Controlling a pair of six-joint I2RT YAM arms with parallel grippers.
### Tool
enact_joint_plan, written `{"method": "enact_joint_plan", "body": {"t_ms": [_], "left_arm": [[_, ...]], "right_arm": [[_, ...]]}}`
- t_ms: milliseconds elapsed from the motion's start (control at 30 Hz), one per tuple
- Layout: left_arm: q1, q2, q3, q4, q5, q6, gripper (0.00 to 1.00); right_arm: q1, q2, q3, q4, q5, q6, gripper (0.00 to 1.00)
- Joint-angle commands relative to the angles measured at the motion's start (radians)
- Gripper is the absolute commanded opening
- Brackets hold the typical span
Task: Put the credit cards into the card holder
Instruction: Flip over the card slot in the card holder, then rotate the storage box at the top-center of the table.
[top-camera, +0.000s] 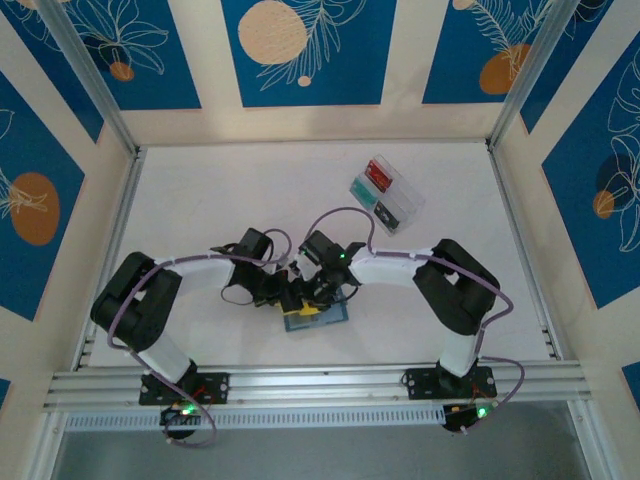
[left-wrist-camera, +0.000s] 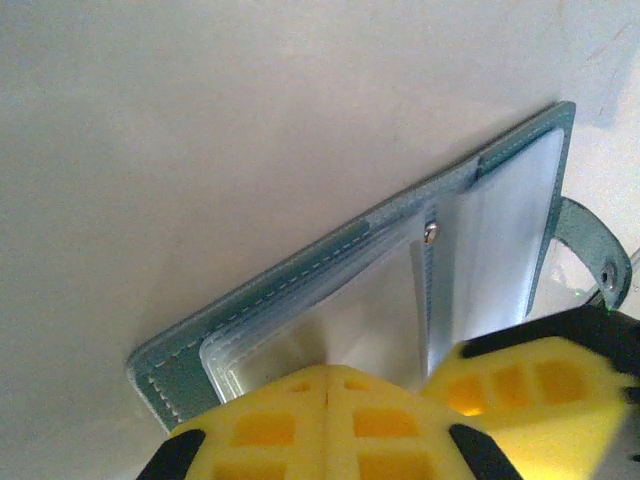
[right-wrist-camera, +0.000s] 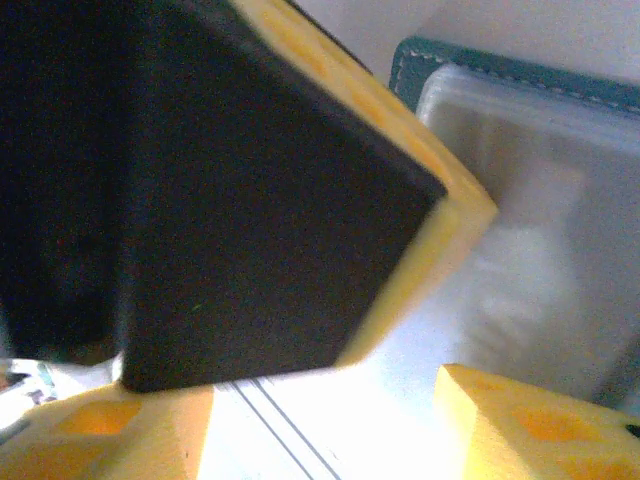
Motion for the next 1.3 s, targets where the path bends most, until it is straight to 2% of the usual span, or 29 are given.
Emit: {"method": "enact_joint_plan", "body": {"t_ms": [0,67,133,233,367,433,533,667,800,1000,1133,1267], "left_arm": [[-0.012,0.034,-0.016,-0.078,-0.071,0.046,0.00],[-0.013,0.031,-0.017,-0.084,-0.075,0.053,0.00],[-0.012,0.026,-0.018,-0.085,-0.076,0.056,0.00],[-0.013,0.023,-0.020,-0.084,-0.074,0.059,0.00],[-0.013,0.020,-0.019,-0.086,-0.073,0.064,0.00],[-0.012,0.022,-0.021,-0.085,-0.073,0.064,0.00],[-0.013,0.026,-0.026,-0.077,-0.070,0.058,0.00],[-0.013,0.023,-0.024,-0.082,-0.070,0.056,0.00],[-0.013,0.018,-0.018,-0.092,-0.070,0.054,0.00],[-0.013,0.012,-0.015,-0.097,-0.071,0.051,0.00],[-0.013,0.010,-0.017,-0.098,-0.072,0.051,0.00],[-0.013,0.009,-0.015,-0.100,-0.074,0.052,0.00]], "right_arm": [[-0.025,-0.120,0.067,-0.115,0.051,-0.073,0.63],[-0.053,-0.176,0.083,-0.188,0.129,-0.098,0.63],[-0.100,-0.236,0.112,-0.282,0.275,-0.128,0.65],[-0.244,-0.280,0.155,-0.399,0.408,-0.141,0.65],[-0.505,-0.315,0.169,-0.407,0.425,-0.146,0.66],[-0.631,-0.328,0.163,-0.357,0.394,-0.135,0.71],[-0.776,-0.291,0.183,-0.302,0.362,-0.114,0.75],[-0.897,-0.206,0.240,-0.232,0.333,-0.102,0.76],[-0.960,-0.077,0.336,-0.188,0.267,-0.100,0.77],[-0.980,0.089,0.458,-0.149,0.199,-0.124,0.78],[-0.972,0.142,0.478,-0.122,0.133,-0.131,0.78],[-0.939,0.132,0.442,-0.100,0.093,-0.134,0.77]]}}
